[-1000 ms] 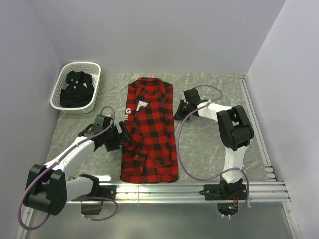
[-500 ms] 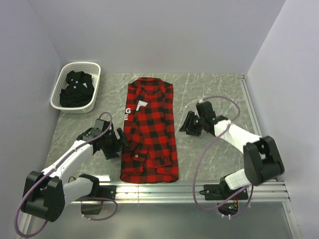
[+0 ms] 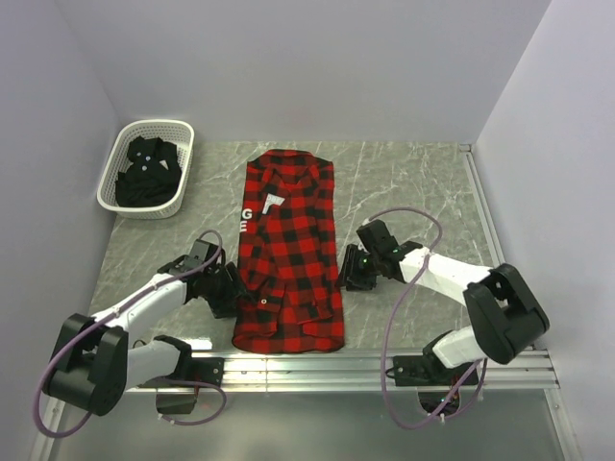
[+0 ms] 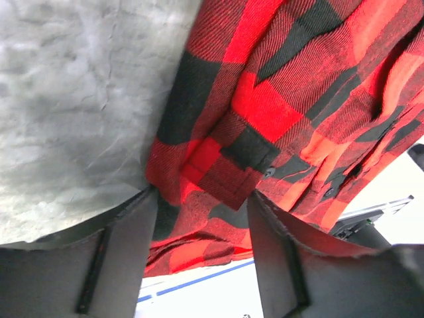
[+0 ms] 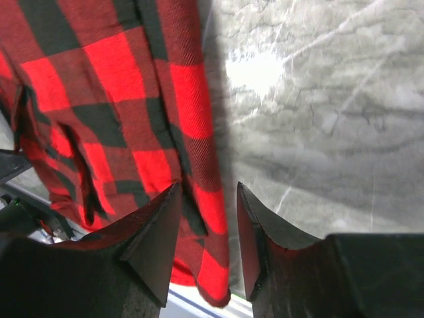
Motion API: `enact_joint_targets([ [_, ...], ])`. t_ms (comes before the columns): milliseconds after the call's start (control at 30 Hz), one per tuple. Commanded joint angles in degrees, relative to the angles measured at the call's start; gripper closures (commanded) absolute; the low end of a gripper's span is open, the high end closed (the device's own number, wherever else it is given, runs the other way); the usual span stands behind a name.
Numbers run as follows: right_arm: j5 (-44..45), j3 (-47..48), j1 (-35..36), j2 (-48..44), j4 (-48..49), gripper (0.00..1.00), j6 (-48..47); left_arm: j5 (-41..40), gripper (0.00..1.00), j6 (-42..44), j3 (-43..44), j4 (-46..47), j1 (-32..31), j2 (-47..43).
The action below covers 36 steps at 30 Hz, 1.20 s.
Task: Fold and stack the long sleeve shirts
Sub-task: Fold the shirt
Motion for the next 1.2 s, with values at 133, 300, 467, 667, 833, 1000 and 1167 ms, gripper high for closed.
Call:
enact_joint_targets([
  [133, -2.59, 1.21, 0.14, 6.45, 6.15, 0.57, 2.18, -0.56, 0.47, -0.49, -1.60, 5.63, -0.38, 4.55],
  [300, -1.72, 3.23, -0.13, 9.70, 6.60, 0.72, 1.31, -1.09, 0.58, -0.23, -0.81, 7.47, -0.38, 7.01],
  [467, 0.04, 7.09, -2.67, 12.78, 6.25, 0.84, -0.18, -3.90, 0.59, 1.09, 4.63, 8.09, -0.38, 12.27],
  [667, 2.59, 12.19, -6.72, 14.72, 3.87, 0.87, -3.61, -6.18, 0.54, 2.59, 10.52, 8.18, -0.38, 17.03],
  [833, 1.19, 11.77, -7.07, 12.53, 1.06, 0.72, -4.49, -5.04, 0.28, 2.41, 9.74, 4.67, -0.29, 14.06],
  [1000, -0.31, 4.83, -6.81, 4.46, -0.08, 0.46, -2.48, -7.41, 0.15, 1.80, 7.45, -5.50, -0.90, 2.46],
  [1167, -1.27, -2.03, -6.11, -2.50, -2.27, 0.45, -0.63, -6.28, 0.17, -0.75, 4.46, -10.98, -1.69, -5.46],
])
